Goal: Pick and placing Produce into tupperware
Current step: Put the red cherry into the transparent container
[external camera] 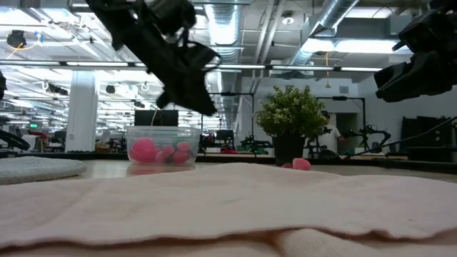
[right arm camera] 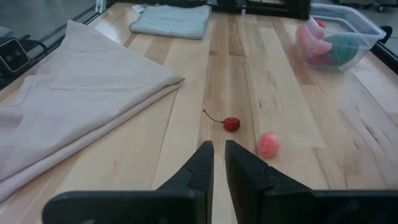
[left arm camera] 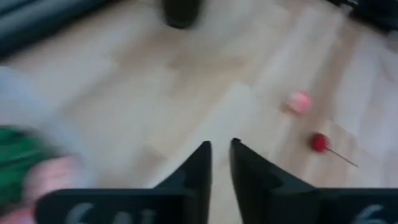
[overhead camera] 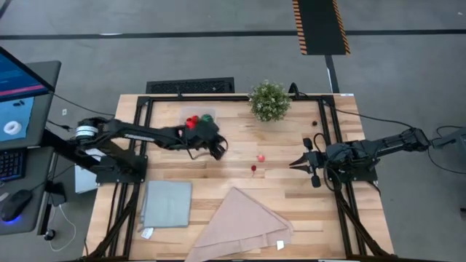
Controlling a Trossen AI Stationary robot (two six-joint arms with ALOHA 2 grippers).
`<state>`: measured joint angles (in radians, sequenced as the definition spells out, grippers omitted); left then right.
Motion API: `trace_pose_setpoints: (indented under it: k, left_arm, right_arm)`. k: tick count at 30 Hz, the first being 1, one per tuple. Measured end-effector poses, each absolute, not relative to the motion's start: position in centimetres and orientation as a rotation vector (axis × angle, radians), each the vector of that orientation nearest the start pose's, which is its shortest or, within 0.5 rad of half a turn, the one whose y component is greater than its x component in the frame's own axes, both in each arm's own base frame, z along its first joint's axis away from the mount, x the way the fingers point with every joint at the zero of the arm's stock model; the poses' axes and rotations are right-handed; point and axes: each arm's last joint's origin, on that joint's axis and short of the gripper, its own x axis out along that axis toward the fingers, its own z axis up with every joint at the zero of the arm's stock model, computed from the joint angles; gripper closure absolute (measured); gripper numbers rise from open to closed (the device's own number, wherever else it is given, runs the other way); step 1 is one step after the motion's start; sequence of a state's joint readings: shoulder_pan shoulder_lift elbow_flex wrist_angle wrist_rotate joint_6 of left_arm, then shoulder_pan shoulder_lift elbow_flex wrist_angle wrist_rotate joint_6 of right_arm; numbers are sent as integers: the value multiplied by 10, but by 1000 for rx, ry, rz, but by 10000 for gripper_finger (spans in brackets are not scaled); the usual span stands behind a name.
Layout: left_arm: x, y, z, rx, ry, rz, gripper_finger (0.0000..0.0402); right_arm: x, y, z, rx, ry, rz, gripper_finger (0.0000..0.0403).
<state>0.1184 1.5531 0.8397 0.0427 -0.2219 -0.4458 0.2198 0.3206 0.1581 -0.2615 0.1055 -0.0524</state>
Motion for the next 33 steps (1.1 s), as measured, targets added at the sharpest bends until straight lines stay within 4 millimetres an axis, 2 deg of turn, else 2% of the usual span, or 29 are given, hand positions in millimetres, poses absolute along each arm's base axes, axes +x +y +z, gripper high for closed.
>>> trace_pose_setpoints:
  k: [4,8,12,16,22,33]
  left_arm:
    - [341,35,169,-425,628,391,239]
    - [369,22,160,-429,653,340,142]
    - [396,8,154,-405,662,323,87]
    - [415,5,142,-391,719,327,86]
    - [434,2,131,-386,749,311,117]
    - [441,1,115,-398,762,302,162]
  right_arm:
    - [107,21,167,-120,415,123,339]
    - [107,21,167,-120,415,124,339]
    - [107,21,167,-120,415,123,339]
    - [107,21,167,-120,415,124,339]
    - [107,21,167,-120,416,124,339]
    - [107,21,167,-120,416,124,339]
